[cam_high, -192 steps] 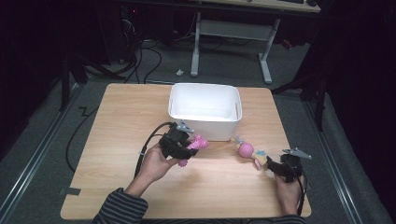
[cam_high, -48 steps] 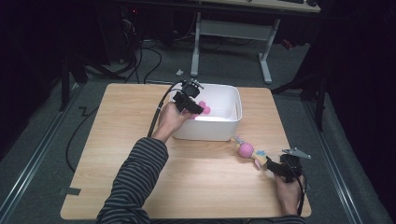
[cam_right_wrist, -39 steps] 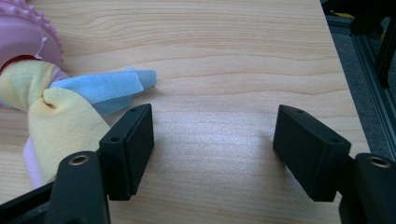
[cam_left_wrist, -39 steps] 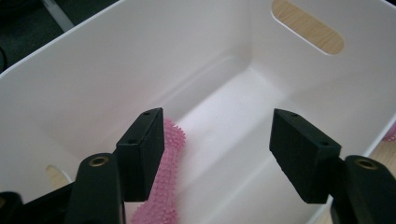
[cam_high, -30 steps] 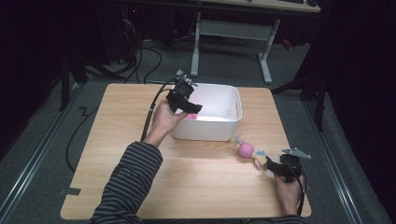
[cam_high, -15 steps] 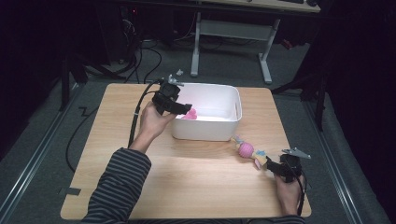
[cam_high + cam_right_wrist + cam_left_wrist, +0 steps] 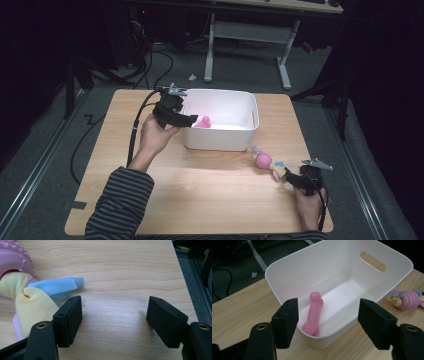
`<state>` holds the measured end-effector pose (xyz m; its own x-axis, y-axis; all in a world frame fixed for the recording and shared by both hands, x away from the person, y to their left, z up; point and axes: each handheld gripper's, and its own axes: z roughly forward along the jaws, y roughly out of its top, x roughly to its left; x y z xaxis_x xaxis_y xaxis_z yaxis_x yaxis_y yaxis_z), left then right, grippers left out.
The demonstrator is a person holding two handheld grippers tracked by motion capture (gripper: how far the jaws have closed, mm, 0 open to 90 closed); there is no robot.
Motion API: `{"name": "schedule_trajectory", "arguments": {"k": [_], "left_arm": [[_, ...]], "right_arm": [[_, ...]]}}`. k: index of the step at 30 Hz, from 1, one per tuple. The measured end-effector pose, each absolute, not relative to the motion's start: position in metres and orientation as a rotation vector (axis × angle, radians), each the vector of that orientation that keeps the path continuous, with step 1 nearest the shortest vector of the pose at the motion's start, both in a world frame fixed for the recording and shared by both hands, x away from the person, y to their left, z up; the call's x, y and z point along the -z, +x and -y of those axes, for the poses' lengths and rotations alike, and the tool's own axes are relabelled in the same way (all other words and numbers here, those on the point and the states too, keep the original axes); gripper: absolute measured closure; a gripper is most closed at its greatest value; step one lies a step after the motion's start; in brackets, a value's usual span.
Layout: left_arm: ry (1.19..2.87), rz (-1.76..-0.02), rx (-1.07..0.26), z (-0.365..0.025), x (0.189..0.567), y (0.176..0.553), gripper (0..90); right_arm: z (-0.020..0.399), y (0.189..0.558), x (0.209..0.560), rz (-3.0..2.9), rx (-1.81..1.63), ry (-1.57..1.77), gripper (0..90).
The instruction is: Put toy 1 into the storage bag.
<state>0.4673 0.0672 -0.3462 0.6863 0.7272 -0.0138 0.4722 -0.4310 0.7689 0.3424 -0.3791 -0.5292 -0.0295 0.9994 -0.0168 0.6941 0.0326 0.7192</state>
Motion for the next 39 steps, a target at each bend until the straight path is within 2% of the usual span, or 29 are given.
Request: {"name": "schedule_trajectory", "arguments": {"k": [39], "left_arm": [[1.981,-0.987,-0.438,-0.133,0.360,0.418,32.1]], "right_arm": [[0.379,0.342,0.529,-1.780,-0.737,1.712,29.2]]}}
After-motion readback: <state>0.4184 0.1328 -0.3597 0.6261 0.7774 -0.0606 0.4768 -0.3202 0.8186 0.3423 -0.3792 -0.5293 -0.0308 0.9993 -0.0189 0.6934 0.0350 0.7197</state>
